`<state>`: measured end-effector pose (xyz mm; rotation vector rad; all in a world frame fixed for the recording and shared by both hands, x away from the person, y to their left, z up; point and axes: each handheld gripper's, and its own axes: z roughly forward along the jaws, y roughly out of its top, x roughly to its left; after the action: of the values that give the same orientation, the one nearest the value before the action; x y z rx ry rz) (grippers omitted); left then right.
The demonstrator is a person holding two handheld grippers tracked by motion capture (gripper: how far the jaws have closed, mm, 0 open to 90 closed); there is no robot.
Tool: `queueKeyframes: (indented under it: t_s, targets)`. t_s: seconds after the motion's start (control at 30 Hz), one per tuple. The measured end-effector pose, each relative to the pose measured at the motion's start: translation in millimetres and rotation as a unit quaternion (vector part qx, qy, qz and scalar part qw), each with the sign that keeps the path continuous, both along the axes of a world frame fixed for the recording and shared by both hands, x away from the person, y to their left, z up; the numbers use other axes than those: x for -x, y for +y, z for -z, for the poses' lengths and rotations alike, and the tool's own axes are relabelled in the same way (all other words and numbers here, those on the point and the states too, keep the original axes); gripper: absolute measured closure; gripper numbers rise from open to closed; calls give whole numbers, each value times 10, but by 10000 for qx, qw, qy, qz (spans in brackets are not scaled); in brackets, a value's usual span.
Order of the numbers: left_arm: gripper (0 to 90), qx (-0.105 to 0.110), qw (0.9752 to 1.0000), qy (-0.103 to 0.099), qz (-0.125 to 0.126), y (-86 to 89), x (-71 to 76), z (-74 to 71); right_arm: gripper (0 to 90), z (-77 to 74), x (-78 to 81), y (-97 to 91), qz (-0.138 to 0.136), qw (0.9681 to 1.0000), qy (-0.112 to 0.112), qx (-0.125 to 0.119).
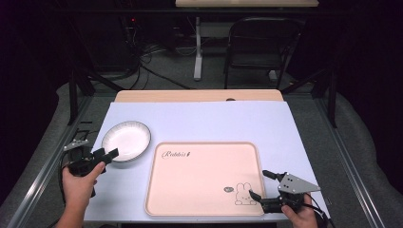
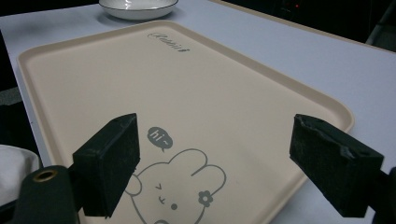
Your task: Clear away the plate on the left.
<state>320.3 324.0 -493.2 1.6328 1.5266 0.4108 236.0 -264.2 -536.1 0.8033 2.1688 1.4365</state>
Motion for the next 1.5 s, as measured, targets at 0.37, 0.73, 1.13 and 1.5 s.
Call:
queueKeyframes:
  t_s: [0.37,0.73,1.13,1.5]
  targets:
    - [375,-4,9999,120,-104,60,-136,-45,152,0,1,0,-2,10000,-6,-3]
    - [378,64,9994,237,-252,138,-258,-77,152,0,2,1,0,10000,-14,-4]
    - [385,145,9981,481,-350,200,-409,-83,152,0,2,1,-5,10000,-19,-1]
    - [405,309,9953,785,-482,237,-571,-38,152,0,5,1,-6,10000,-17,-4]
